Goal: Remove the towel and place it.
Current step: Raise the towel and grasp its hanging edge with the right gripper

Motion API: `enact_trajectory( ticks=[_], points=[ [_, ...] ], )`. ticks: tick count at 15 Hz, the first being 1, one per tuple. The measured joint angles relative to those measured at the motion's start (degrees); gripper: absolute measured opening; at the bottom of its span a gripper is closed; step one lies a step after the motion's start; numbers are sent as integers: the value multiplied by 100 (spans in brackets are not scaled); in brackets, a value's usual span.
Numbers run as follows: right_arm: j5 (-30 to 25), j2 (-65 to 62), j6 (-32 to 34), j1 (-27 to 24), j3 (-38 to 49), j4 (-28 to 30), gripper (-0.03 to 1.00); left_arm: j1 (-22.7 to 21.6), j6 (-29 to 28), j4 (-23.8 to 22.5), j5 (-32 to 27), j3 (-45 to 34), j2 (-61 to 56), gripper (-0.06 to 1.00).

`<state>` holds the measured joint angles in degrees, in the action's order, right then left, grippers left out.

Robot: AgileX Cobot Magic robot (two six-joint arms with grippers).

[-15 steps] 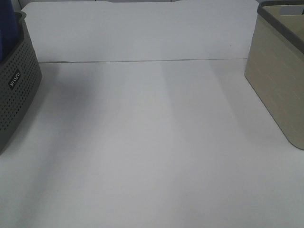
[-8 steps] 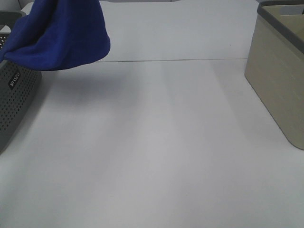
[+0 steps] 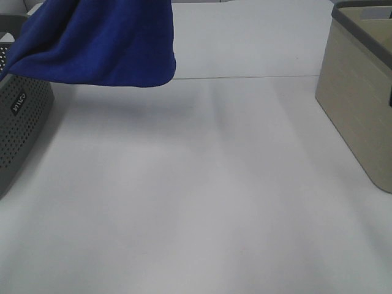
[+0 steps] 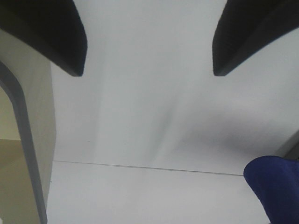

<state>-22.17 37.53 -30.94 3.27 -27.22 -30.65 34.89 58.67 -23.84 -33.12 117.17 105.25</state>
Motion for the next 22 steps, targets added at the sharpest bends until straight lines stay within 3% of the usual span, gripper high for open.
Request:
enact_trajectory(
  ticks=[3,4,5,6,7,14,17,22],
  points=[
    [802,1536,-2807,23,0,-2762,73,69,57,6,390,0,0,0],
    [848,1793,-3380,69,-6,-3197,73,69,57,11,493,0,0,0],
    [693,2733,-5689,447,-258,-5392,73,74,57,92,722,0,0,0],
    [384,3174,-6721,584,-424,-6228,73,74,57,109,745,0,0,0],
    [-29,3592,-7523,642,-642,-6600,73,74,57,120,745,0,0,0],
    [-1558,6005,-8594,665,-2607,-6864,73,74,57,149,710,0,0,0],
    [-2555,6663,-8818,665,-3421,-6893,73,74,57,378,710,0,0,0],
    [-2722,7139,-8846,665,-3982,-6910,73,195,57,619,710,0,0,0]
  ],
)
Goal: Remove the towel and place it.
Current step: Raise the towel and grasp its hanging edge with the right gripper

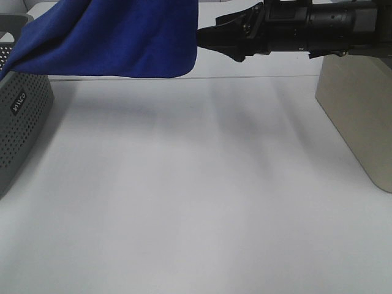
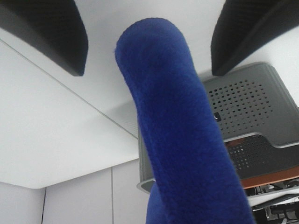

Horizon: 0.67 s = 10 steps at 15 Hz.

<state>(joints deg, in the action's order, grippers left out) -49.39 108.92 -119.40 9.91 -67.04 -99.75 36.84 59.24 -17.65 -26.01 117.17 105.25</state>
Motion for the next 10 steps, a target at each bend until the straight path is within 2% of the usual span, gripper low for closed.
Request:
enact_trajectory(
  ticks=[2,5,10],
  points=[
    [258,17,-6,0,-17,6,73,109,0,46,46,0,0,0],
    [149,126,-103,40,-23,6,73,172,6,80,143,0,0,0],
    [-11,201,-344,556,-206,6,71,212,6,115,160,0,0,0]
  ],
)
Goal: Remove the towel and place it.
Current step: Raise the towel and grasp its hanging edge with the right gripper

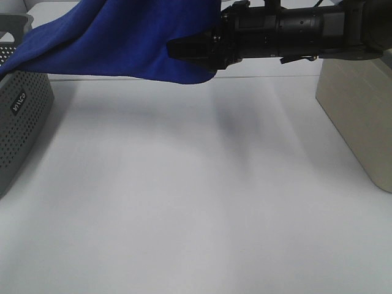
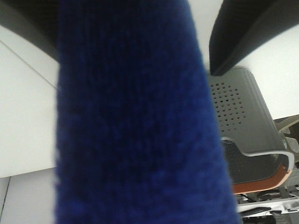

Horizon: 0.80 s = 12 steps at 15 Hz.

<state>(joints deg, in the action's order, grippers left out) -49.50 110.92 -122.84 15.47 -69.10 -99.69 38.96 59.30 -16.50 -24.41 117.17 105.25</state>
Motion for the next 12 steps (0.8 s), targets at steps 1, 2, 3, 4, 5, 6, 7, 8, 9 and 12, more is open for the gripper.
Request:
enact_trajectory(
  ticks=[1,2,3,4,5,6,7,8,9,12],
  points=[
    [6,0,29,6,0,0,66,0,0,6,0,0,0,0],
    [86,0,86,-6,0,0,58,0,0,6,0,0,0,0],
    [201,0,269,-11,0,0,50,0,0,11,0,0,0,0],
    [264,0,602,-11,0,109,42,0,0,11,0,0,0,0],
    [264,0,733,-11,0,195,39,0,0,11,0,0,0,0],
    [275,0,1089,-11,0,493,35,0,0,11,0,0,0,0],
    [275,0,1381,-11,0,842,33,-11,-6,11,0,0,0,0],
    [275,-11,1644,-11,0,1146,32,-11,-6,11,0,0,0,0],
    [275,-52,1862,-11,0,1415,32,-17,-6,11,0,0,11,0],
    [401,-355,2389,-11,-11,2320,32,-17,-6,11,0,0,97,0]
  ],
)
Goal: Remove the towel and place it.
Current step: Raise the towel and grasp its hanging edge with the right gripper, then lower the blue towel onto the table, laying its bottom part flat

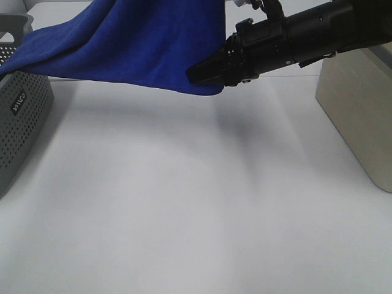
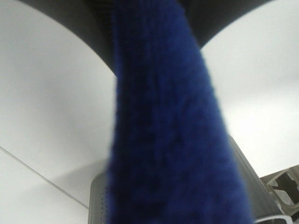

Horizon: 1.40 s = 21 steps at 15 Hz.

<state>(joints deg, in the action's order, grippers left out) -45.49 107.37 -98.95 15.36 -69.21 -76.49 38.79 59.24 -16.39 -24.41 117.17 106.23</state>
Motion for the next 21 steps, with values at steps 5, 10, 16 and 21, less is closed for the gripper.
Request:
enact_trajectory(
  ticks=[5,10,16,21],
  points=[
    [115,-86,630,0,0,642,32,0,0,0,0,0,11,0],
    [149,-286,791,0,0,831,10,0,0,0,0,0,11,0],
    [258,-945,3083,0,0,2578,2,-103,-1341,6,0,0,11,0],
    [413,-1679,5466,0,-504,5151,2,-132,-2532,11,355,0,11,0]
  ],
)
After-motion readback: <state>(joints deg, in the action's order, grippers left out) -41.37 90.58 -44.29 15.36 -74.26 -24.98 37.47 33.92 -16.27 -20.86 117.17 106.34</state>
